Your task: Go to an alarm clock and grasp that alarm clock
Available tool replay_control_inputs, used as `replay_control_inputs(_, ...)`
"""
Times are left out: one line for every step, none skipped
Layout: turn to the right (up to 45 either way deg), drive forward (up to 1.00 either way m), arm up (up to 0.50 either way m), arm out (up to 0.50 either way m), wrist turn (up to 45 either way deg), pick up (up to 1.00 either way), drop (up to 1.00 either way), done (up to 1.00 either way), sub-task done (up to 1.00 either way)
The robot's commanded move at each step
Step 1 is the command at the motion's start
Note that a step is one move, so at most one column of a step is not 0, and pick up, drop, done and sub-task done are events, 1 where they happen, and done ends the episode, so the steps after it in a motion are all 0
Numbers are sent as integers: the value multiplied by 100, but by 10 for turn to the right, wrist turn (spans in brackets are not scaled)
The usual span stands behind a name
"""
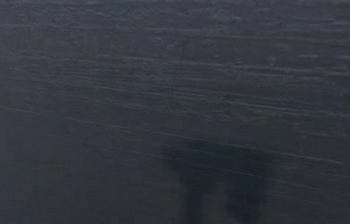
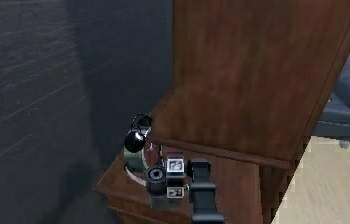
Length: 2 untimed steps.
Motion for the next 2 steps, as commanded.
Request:
replay_control_inputs(0, 0, 10, 0, 0, 0, 0, 0, 0)
replay_control_inputs(0, 0, 0, 0, 0, 0, 0, 100, 0)
